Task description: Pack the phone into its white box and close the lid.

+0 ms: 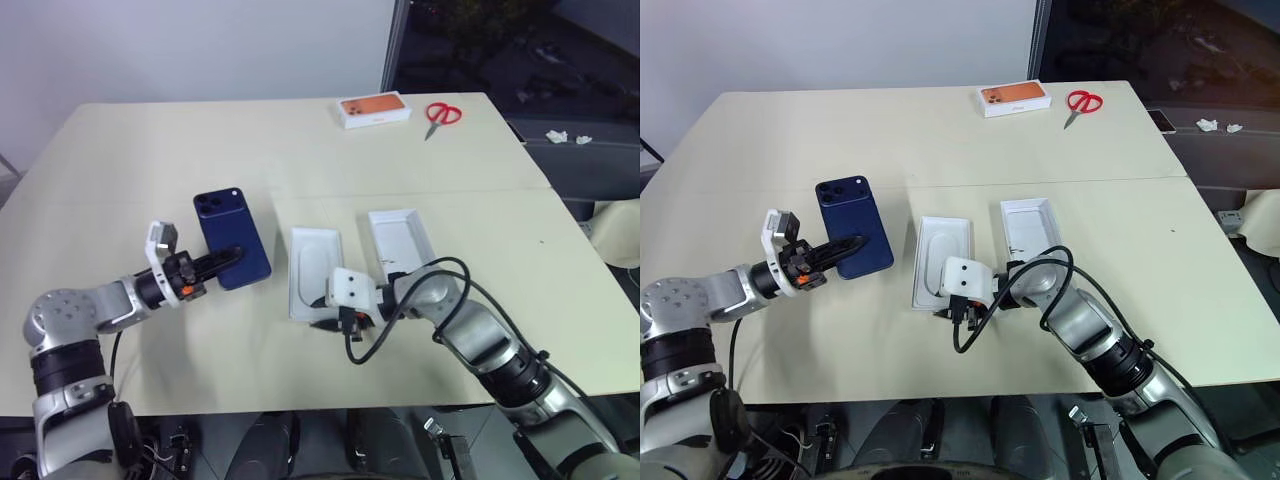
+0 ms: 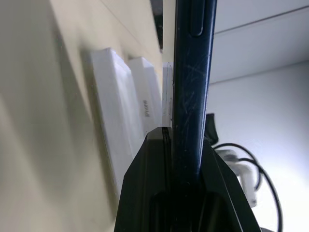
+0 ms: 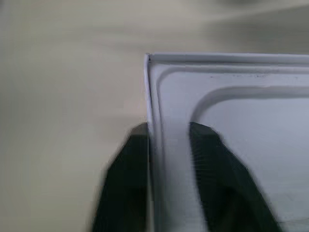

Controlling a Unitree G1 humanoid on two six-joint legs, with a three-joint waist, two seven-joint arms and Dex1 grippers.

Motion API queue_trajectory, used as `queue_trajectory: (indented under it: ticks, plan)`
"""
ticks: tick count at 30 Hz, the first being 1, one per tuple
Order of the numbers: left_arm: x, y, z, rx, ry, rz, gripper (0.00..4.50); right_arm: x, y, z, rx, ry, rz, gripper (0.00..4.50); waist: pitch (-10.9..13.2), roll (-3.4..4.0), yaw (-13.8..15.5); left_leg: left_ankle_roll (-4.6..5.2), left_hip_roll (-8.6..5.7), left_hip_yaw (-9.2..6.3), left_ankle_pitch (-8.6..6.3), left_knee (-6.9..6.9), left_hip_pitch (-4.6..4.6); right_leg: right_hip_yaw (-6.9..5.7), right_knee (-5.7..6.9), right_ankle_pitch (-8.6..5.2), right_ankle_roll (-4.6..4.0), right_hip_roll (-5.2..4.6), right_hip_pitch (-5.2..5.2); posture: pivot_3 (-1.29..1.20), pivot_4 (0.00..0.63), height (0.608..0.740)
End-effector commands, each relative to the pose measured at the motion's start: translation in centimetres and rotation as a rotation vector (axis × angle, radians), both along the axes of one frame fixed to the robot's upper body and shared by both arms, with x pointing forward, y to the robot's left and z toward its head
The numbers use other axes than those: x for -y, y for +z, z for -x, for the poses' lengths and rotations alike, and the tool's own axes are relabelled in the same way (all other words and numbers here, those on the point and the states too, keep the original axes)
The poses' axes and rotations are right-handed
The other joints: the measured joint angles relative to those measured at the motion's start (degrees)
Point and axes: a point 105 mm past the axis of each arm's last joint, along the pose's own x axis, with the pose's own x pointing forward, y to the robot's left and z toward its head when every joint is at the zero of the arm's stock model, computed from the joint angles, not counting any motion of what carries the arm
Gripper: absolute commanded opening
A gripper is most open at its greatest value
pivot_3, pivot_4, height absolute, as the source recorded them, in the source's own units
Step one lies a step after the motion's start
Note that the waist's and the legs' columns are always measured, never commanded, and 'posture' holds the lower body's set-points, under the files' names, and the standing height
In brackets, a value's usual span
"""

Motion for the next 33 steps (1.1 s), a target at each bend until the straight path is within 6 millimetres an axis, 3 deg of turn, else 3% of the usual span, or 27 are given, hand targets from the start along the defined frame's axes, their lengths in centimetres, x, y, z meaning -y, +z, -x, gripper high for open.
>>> queue_trajectory:
  ticks: [1, 3, 8, 11, 15, 18, 24, 29, 31, 33]
  plan:
    - [0.3, 1.7, 0.2, 0.054, -0.021, 0.036, 0.0, -0.5, 0.8, 0.3, 0.02, 0.039, -0.037, 3.65, 0.0, 0.0, 0.0, 0.0, -0.01, 0.0, 0.0, 0.0, 0.0, 0.0, 0.0, 0.0, 0.0, 0.0, 0.0, 0.0, 0.15, 0.74]
    - [0.6, 1.7, 0.2, 0.052, -0.027, 0.028, 0.0, -0.4, 0.9, 0.3, 0.023, 0.043, -0.036, 4.47, 0.0, 0.0, 0.0, -0.01, -0.01, 0.0, 0.0, 0.01, 0.0, 0.0, 0.0, 0.0, 0.0, 0.0, 0.0, 0.0, 0.15, 0.74]
    - [2.4, 2.0, 0.8, 0.062, -0.098, 0.042, 0.0, 0.2, 5.4, -0.6, -0.013, 0.005, -0.245, 4.47, 0.0, -0.02, 0.0, -0.05, -0.01, 0.0, 0.03, 0.02, 0.0, -0.01, 0.0, 0.0, 0.0, -0.01, 0.01, 0.0, 0.15, 0.74]
    - [3.7, 1.6, 1.0, 0.048, -0.134, 0.037, 0.0, 2.1, 7.1, -1.1, -0.006, -0.022, -0.294, 4.47, 0.0, -0.02, 0.2, -0.01, -0.01, -0.01, 0.0, 0.03, 0.0, -0.01, -0.01, 0.0, 0.0, -0.01, 0.04, 0.0, 0.15, 0.74]
    - [5.5, 0.3, 0.6, 0.0, -0.171, -0.013, 0.0, 5.3, 6.5, -1.9, 0.029, -0.085, -0.209, 4.47, 0.0, -0.05, 0.3, 0.02, -0.05, -0.01, -0.01, 0.04, 0.0, -0.01, -0.04, 0.0, 0.0, -0.02, 0.07, 0.0, 0.15, 0.74]
    - [6.9, -1.9, 0.6, -0.067, -0.218, -0.082, 0.0, 6.6, 6.8, -3.3, 0.063, -0.158, -0.213, 4.47, 0.0, -0.05, 0.1, 0.02, -0.05, -0.01, -0.01, 0.04, 0.0, -0.01, -0.03, 0.0, 0.01, -0.02, 0.07, 0.0, 0.15, 0.74]
    - [9.0, -3.5, 0.6, -0.095, -0.313, -0.114, 0.0, 6.5, 7.0, -4.2, 0.114, -0.188, -0.227, 4.47, 0.0, -0.05, 0.1, -0.22, -0.02, 0.0, 0.13, 0.01, 0.0, -0.01, -0.01, 0.0, 0.0, 0.0, 0.03, 0.0, 0.15, 0.74]
    - [9.1, -4.3, -0.6, -0.075, -0.288, -0.157, 0.0, 6.6, 7.0, -4.5, 0.146, -0.204, -0.217, 4.47, 0.0, -0.05, 0.3, -0.2, -0.04, 0.0, 0.12, 0.04, 0.0, -0.01, -0.02, 0.0, 0.0, -0.02, 0.07, 0.0, 0.15, 0.74]
    - [8.9, -4.4, -1.0, -0.074, -0.275, -0.159, 0.98, 6.7, 7.0, -4.5, 0.148, -0.21, -0.216, 4.5, 0.0, -0.05, 0.2, -0.19, -0.04, 0.0, 0.12, 0.04, 0.0, -0.01, -0.02, 0.0, 0.0, -0.03, 0.07, 0.0, 0.15, 0.74]
    - [8.7, -4.4, -1.2, -0.066, -0.265, -0.16, 1.64, 6.7, 6.8, -4.4, 0.148, -0.213, -0.214, 4.5, 0.0, -0.05, 0.2, -0.17, -0.04, 0.0, 0.1, 0.04, 0.0, -0.01, -0.02, 0.0, 0.0, -0.03, 0.07, 0.0, 0.15, 0.74]
